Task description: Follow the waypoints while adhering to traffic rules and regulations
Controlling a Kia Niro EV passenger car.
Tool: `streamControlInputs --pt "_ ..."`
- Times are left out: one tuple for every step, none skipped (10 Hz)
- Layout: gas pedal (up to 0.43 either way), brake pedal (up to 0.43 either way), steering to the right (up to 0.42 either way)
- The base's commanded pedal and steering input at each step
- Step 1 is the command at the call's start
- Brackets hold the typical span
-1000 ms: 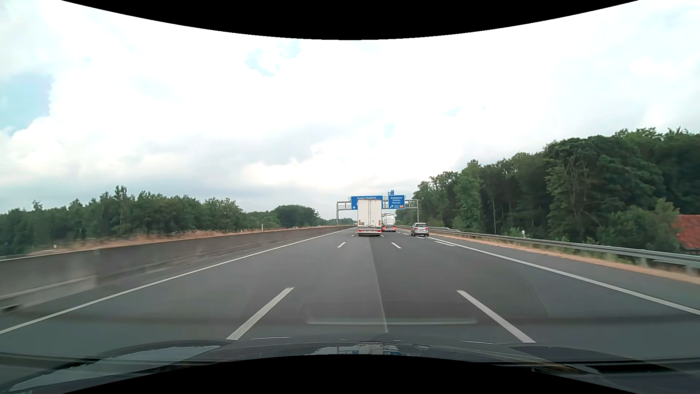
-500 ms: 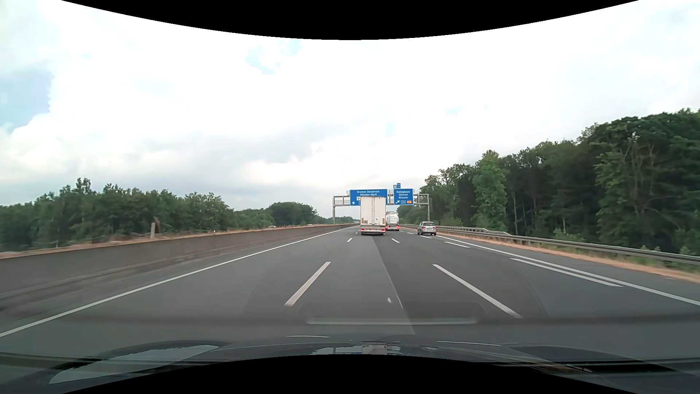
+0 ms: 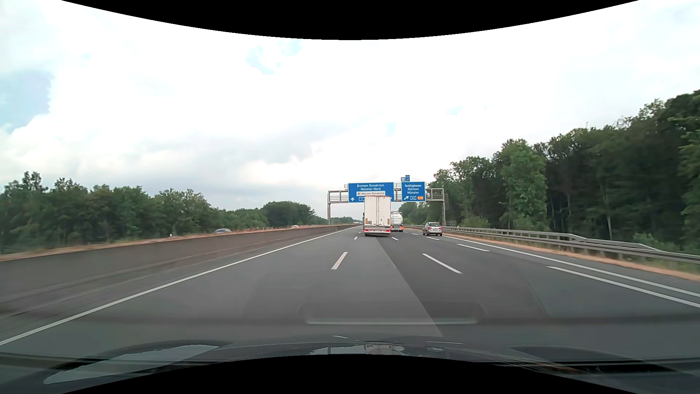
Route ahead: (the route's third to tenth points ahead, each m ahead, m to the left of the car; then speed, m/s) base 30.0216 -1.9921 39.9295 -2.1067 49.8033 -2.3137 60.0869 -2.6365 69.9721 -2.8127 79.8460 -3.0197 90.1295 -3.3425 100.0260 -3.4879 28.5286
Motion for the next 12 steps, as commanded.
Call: streamControlInputs --pt "0.28 0.0 -0.001" --pt "0.28 0.0 0.0" --pt "0.28 0.0 0.0" --pt "0.28 0.0 0.001" --pt "0.28 0.0 0.0" --pt "0.28 0.0 0.001" --pt "0.28 0.0 0.002" --pt "0.28 0.0 0.002" --pt "0.28 0.0 0.002" --pt "0.28 0.0 0.002" --pt "0.28 0.0 0.0" --pt "0.28 0.0 -0.001"
